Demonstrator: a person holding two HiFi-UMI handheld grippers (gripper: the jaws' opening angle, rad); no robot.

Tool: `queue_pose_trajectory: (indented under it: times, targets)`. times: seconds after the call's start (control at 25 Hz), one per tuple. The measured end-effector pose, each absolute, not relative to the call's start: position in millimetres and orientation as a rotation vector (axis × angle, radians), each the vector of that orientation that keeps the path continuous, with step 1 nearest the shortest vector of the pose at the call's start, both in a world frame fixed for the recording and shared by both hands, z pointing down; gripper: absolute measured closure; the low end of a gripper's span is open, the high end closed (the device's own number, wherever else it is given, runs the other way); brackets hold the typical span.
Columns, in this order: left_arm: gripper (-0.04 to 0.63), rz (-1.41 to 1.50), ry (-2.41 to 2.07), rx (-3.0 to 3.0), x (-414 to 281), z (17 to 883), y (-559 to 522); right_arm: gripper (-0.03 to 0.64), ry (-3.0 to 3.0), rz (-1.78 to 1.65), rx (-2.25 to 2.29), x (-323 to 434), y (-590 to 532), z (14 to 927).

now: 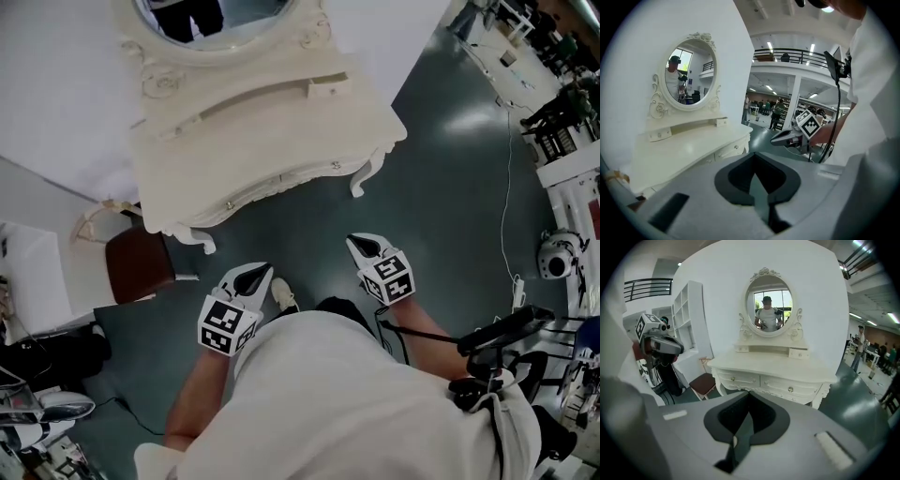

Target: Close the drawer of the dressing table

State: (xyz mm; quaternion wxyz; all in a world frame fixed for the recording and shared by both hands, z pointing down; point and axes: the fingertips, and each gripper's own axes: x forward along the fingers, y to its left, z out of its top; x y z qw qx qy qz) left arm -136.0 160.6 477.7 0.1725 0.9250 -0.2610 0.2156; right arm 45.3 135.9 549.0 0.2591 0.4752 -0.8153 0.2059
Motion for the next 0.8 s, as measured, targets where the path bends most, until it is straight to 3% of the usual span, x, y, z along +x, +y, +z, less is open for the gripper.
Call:
queue_pose_trajectory:
  times: [0.4,0.8]
  targets:
    - [0.592,0.596,-0.783,2.569,-172.0,481.8,89.0,0.586,-2.169,0.591,1.403,56.0,36.5,549.8]
    - [0.592,0.592,-0.943,2.49,-165.1,479.3,-17.6,0.575,-2.137,0.59,1.409,105.1,-115.4,579.0]
